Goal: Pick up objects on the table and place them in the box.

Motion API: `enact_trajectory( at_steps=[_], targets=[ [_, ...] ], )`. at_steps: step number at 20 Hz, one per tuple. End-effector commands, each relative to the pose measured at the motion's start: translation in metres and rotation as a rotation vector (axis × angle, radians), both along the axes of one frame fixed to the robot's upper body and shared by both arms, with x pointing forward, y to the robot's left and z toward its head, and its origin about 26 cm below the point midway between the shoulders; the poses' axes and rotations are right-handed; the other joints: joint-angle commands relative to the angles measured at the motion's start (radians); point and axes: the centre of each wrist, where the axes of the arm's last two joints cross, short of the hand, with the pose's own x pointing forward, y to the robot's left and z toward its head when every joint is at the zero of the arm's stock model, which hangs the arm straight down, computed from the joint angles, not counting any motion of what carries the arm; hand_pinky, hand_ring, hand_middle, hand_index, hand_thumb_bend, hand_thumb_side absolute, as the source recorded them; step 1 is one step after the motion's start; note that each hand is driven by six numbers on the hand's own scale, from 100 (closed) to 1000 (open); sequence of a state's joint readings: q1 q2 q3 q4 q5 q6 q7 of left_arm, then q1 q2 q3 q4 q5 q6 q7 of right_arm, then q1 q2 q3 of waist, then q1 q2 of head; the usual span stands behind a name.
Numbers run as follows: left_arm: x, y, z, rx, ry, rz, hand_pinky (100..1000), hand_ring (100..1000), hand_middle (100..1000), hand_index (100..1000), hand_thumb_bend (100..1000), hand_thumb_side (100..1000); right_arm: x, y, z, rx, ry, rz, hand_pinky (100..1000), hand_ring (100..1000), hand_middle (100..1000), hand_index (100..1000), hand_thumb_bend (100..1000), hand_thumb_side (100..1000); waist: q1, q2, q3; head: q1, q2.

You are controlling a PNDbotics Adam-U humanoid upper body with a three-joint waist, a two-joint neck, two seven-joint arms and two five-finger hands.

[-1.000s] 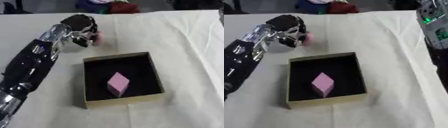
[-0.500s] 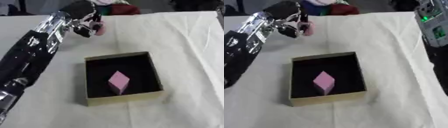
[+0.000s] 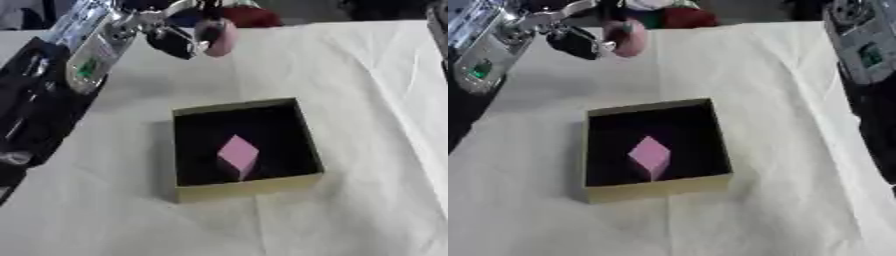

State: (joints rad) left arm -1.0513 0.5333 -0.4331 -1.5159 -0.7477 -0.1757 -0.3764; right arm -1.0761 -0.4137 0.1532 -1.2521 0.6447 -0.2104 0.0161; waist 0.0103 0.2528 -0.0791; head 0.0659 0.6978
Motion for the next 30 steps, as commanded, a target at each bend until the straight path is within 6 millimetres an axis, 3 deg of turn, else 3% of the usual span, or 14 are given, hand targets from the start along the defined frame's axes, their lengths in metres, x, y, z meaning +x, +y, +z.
enact_trajectory(
  at_steps=[1,9,14,17,30],
  targets=[
    [-0.027,-0.007,0.017,0.004,-0.021,-0.079,264,456,484,549,100,138,-0.005,-0.001,0.013,0.009,-0.045,-0.005,850,764,622,759,100,904,-0.002,-0.028,0.004,-0.01,0.011],
    [-0.078,-0.031,0.021,0.0,-0.01,-0.228,279,462,496,555,100,125,-0.005,-0.001,0.012,0.014,-0.046,-0.007,849,764,622,759,100,902,-0.005,-0.034,0.02,-0.015,0.018],
    [-0.094,-0.042,0.011,0.012,0.025,-0.25,273,462,492,552,100,161,-0.005,-0.003,0.01,0.016,-0.041,-0.013,850,764,622,759,100,903,-0.005,-0.036,0.028,-0.015,0.022],
    [-0.093,-0.045,0.0,-0.005,0.051,-0.238,265,453,485,543,100,214,-0.005,-0.004,0.009,0.02,-0.039,-0.017,851,763,622,759,100,906,-0.007,-0.035,0.029,-0.012,0.02],
    [-0.059,-0.057,-0.054,0.039,0.053,-0.149,269,465,492,555,100,192,-0.006,-0.009,0.006,0.044,-0.026,-0.022,853,761,619,760,100,915,-0.016,-0.025,0.019,0.002,0.012]
  ],
)
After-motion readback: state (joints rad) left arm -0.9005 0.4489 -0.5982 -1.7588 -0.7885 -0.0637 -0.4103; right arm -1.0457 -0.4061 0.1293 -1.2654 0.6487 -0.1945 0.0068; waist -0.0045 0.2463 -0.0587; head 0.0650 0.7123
